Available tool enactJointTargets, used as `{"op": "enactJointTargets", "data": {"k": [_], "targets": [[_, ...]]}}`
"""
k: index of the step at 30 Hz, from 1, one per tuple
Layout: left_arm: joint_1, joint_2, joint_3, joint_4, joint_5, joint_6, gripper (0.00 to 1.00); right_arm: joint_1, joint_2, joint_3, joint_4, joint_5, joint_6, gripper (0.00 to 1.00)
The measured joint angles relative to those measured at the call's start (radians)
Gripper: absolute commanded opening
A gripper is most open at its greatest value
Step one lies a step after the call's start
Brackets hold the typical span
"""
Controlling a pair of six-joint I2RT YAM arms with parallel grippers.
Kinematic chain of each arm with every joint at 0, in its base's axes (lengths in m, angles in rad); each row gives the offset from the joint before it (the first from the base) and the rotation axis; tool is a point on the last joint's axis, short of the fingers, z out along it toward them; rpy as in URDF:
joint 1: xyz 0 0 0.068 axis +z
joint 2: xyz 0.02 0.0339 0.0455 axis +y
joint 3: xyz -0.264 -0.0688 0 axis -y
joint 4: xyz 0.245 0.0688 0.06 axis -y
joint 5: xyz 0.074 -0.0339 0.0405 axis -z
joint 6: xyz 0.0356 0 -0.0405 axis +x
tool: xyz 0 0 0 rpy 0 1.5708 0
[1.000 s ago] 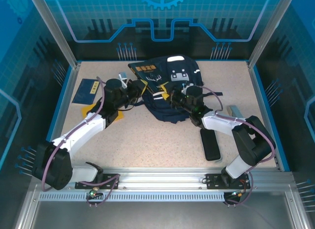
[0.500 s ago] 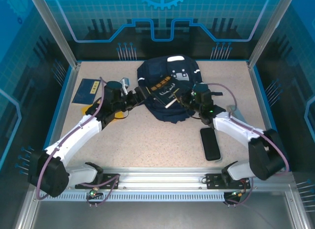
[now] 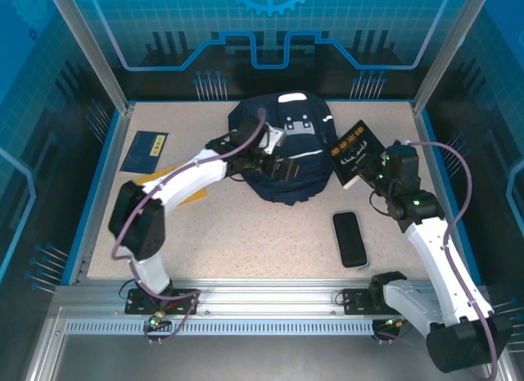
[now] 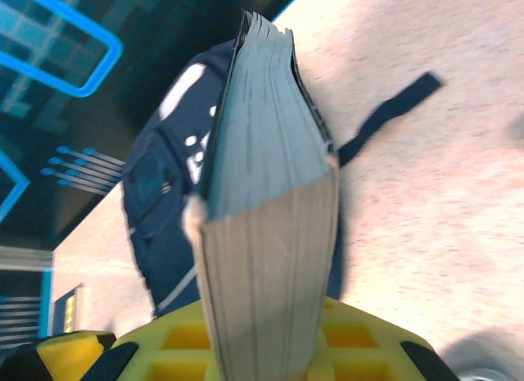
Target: Pack books, pencil case, and school supplies into a backpack
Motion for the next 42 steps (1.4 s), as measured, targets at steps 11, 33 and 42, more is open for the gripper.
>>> {"op": "enactJointTargets", "data": {"k": [11, 33, 42], "targets": [[-0.04, 0.363, 0.381, -0.195, -0.107, 0.204, 0.73, -0.175, -0.017, 0.0, -0.143, -0.183, -0.104, 0.04], [-0.047, 0.6, 0.677, -0.403, -0.25, 0.448, 0.4, -0.18, -0.014, -0.058, -0.129, -0.34, -0.103, 0.04], [-0.057, 0.512, 0.586, -0.295, -0.291, 0.478, 0.06, -0.18, -0.052, -0.028, -0.178, -0.32, -0.108, 0.05]]}}
